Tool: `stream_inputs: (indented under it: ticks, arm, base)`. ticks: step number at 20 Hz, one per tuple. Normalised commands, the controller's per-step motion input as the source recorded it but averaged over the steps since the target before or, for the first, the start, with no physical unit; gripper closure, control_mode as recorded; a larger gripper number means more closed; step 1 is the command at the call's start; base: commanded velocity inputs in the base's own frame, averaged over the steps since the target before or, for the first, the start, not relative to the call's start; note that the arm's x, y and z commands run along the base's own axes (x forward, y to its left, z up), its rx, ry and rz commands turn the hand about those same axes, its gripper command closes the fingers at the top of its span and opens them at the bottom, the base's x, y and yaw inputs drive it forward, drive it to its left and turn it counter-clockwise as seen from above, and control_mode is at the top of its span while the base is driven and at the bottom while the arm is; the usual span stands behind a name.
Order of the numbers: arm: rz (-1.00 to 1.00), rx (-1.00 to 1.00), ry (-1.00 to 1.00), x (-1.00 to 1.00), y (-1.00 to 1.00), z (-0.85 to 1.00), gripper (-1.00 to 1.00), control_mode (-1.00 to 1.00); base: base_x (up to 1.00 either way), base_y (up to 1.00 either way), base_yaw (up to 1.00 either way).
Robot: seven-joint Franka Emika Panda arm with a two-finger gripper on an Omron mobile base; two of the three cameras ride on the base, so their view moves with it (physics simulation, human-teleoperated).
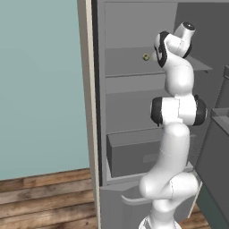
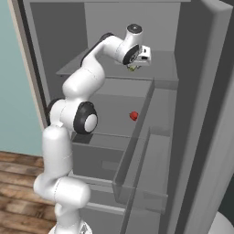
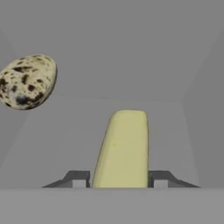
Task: Pick the egg and butter from the fridge and place them by the bowl for mixing.
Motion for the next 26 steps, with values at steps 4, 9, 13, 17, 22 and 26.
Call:
stream_inputs:
  ticks: [4, 9, 13, 17, 22, 26]
  arm:
    - [0.00, -0.05, 0.01, -0.43, 0.14, -0.44, 1.00, -1.00]
    - [0.00, -0.05, 0.00, -0.80, 0.21, -0.29, 1.00, -1.00]
    - [0.00, 0.00, 0.03, -0.89, 0.23, -0.13, 1.00, -1.00]
    - [0.00, 0.00, 0.00, -0.91, 0.38, -0.13, 1.00, -1.00]
    - [0.00, 0.00, 0.00, -0.90, 0.44, -0.07, 1.00, -1.00]
    - [0.00, -0.03, -0.01, -0.92, 0.45, -0.07, 1.00, -1.00]
  base:
    - [0.00, 0.00, 0.00]
    - [0.00, 0.00, 0.00]
    - [0.00, 0.00, 0.00]
    - [0.00, 0.00, 0.00]
    - [0.00, 0.00, 0.00]
    - [0.00, 0.00, 0.00]
